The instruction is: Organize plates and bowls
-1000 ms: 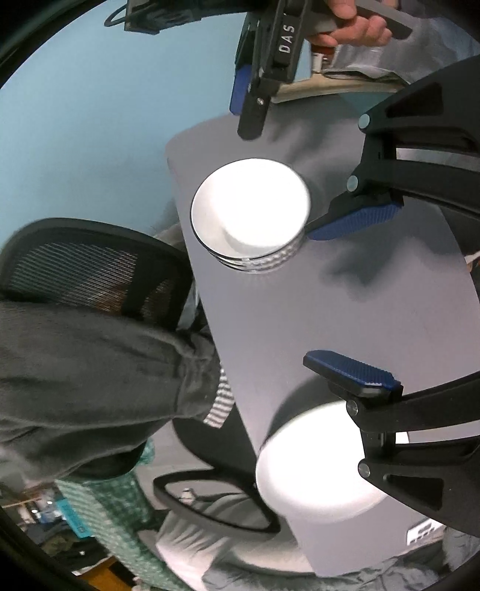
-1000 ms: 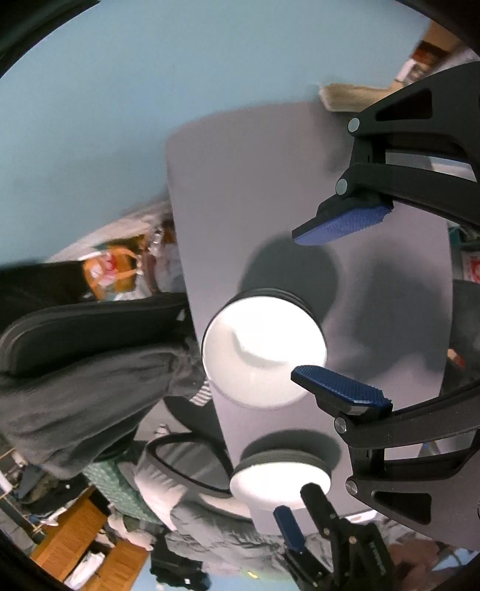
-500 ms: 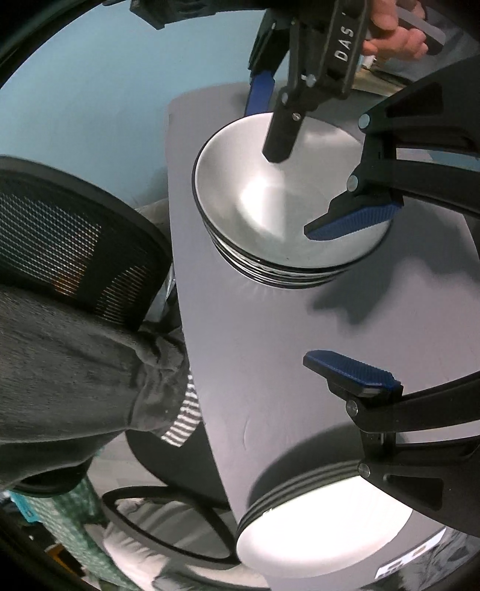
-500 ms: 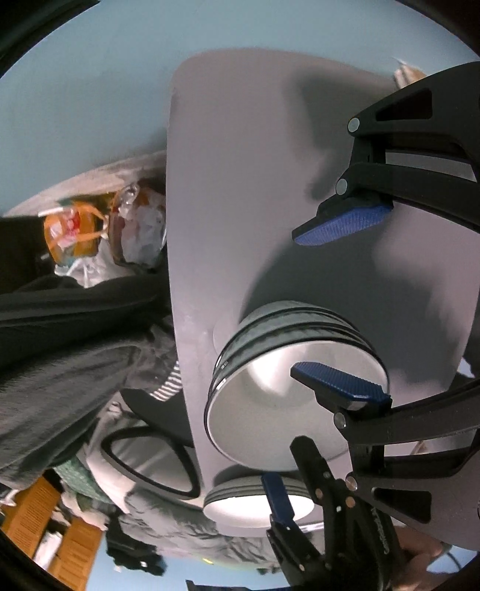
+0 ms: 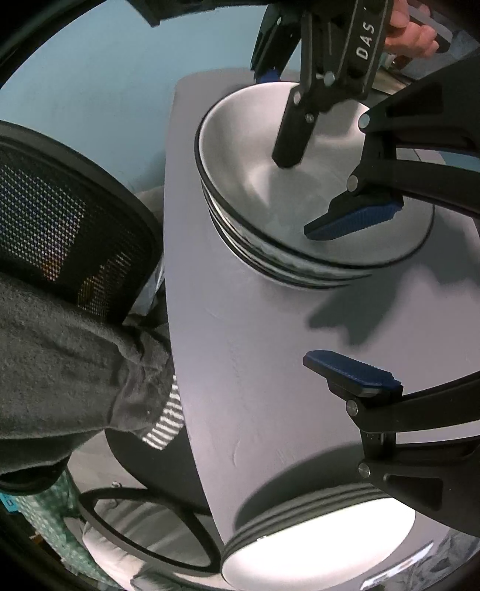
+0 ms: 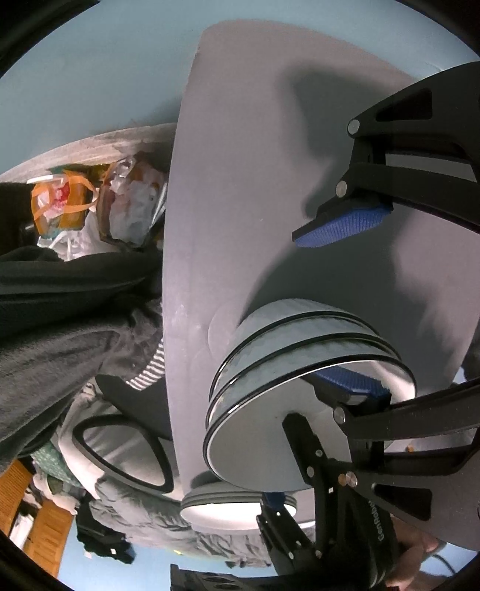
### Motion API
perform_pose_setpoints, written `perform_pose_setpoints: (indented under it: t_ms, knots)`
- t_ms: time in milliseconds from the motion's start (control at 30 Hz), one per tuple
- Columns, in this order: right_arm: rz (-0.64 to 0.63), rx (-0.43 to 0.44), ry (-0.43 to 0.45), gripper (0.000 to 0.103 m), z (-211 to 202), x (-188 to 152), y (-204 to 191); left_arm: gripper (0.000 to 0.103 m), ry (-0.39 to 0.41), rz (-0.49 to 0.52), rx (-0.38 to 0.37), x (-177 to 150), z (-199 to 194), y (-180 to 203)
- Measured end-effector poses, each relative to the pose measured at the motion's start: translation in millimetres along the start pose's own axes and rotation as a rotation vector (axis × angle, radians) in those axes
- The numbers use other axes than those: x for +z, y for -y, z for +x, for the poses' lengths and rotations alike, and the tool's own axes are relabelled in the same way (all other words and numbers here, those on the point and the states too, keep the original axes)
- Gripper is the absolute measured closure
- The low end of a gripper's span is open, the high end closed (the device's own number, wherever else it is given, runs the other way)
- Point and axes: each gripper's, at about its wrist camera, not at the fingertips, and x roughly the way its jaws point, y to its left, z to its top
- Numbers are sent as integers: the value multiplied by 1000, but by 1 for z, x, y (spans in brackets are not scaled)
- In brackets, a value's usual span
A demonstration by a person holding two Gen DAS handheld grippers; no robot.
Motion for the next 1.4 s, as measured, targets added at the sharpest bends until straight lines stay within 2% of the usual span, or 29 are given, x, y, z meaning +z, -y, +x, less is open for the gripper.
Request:
perform_pose_setpoints:
  t_ms: [133, 200, 267, 333, 367, 400, 500, 667, 800, 1033, 1400]
  knots:
    - [-17, 15, -12, 47, 4, 3, -1, 41, 2, 17, -24, 2, 2, 1]
    - [-15, 28, -20, 48, 6, 5, -1, 46, -1, 14, -51, 3, 3, 1]
    - [-14, 37, -25, 49, 7, 6, -1, 56, -16, 7, -85, 3, 3, 1]
    - [-4, 63, -32, 57, 8, 6, 0, 64, -24, 12, -101, 3, 3, 3]
    - [6, 81, -36, 64, 8, 6, 0, 69, -23, 21, -105, 3, 2, 5]
    - [19, 102, -43, 69, 9, 5, 0, 69, -19, 31, -101, 2, 2, 7]
    - [16, 94, -40, 69, 9, 4, -3, 70, -14, 40, -86, 2, 0, 10]
    - [9, 51, -42, 69, 8, 4, -11, 84, -20, 35, -92, 2, -4, 2]
    - [18, 14, -38, 73, 8, 2, -17, 84, -16, 30, -94, -5, -7, -7]
    - [15, 17, -62, 77, 19, -13, -39, 85, -28, 2, -89, -33, -12, -34]
    - [-36, 20, -89, 78, 50, -43, -110, 85, -49, -66, -55, -100, -23, -93]
